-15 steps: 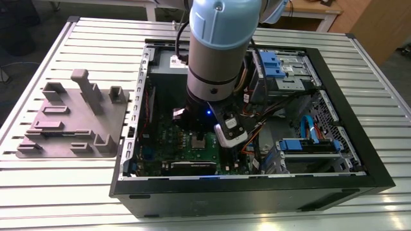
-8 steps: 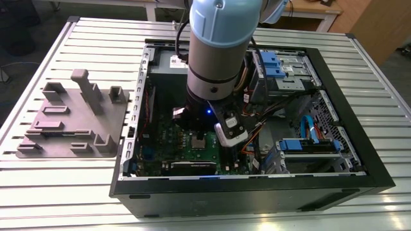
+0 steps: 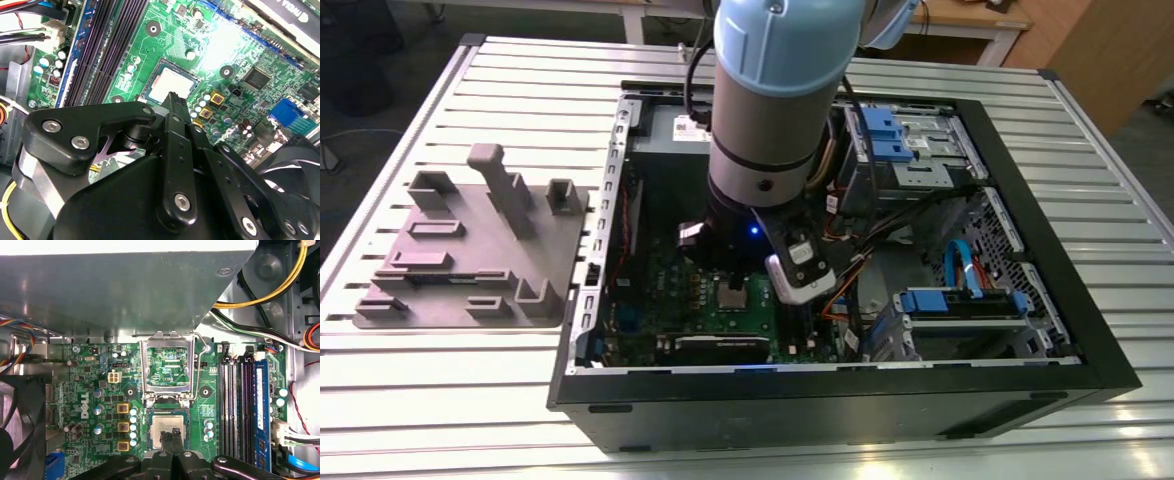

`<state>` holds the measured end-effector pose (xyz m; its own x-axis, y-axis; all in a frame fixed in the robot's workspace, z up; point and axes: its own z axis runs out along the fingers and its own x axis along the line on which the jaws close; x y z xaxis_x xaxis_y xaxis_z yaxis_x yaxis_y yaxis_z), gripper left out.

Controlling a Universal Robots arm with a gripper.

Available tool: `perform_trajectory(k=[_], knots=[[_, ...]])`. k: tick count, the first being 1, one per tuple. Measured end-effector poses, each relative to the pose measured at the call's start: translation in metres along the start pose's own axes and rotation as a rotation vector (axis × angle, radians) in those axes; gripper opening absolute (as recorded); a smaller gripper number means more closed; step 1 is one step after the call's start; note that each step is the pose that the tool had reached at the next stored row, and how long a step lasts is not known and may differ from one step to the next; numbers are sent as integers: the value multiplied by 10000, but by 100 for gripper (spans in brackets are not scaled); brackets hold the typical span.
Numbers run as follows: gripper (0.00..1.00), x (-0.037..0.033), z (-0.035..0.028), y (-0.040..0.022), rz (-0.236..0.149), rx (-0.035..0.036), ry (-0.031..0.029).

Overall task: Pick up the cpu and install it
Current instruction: 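Close the cpu cover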

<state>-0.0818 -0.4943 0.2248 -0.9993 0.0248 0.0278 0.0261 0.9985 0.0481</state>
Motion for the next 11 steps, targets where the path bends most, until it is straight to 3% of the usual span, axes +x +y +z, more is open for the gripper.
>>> perform_trajectory(k=[11], knots=[[11,1,-30,1,0,-1,0]])
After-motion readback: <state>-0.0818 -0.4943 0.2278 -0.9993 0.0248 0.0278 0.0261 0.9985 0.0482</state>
